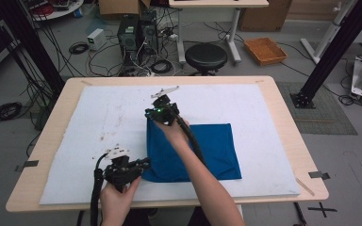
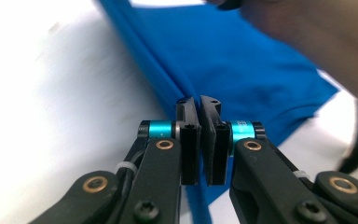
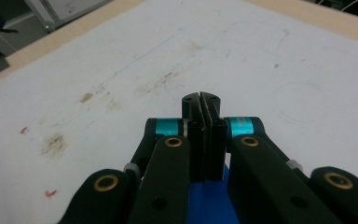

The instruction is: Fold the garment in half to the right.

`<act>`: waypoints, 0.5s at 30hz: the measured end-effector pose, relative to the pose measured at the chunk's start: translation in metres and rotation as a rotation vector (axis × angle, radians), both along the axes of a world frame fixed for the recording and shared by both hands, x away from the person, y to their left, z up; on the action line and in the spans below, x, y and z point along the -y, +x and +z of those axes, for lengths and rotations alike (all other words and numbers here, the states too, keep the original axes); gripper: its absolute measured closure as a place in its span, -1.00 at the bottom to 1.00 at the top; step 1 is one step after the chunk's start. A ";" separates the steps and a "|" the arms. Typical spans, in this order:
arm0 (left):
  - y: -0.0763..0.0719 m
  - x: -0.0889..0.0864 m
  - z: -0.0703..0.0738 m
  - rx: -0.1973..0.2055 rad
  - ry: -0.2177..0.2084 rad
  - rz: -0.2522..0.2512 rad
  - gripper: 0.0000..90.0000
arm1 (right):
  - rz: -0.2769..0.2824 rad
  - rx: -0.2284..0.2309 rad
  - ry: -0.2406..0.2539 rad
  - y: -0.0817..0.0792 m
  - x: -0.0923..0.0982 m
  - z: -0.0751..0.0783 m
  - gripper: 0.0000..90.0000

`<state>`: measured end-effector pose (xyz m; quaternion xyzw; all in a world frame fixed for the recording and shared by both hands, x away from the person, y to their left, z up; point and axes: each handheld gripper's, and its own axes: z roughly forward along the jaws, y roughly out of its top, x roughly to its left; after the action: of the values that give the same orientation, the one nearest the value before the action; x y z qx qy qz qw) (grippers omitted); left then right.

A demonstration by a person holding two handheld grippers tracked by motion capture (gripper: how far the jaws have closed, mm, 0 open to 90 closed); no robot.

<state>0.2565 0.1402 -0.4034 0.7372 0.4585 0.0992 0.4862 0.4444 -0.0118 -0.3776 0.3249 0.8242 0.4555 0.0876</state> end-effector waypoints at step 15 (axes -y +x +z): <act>0.034 0.148 0.006 0.018 -0.026 -0.233 0.92 | -0.123 0.053 -0.037 -0.007 0.154 0.022 1.00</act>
<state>0.2908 -0.0074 -0.3972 0.7783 0.3665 0.0426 0.5080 0.4376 -0.1655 -0.3555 0.3613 0.8083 0.4423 0.1434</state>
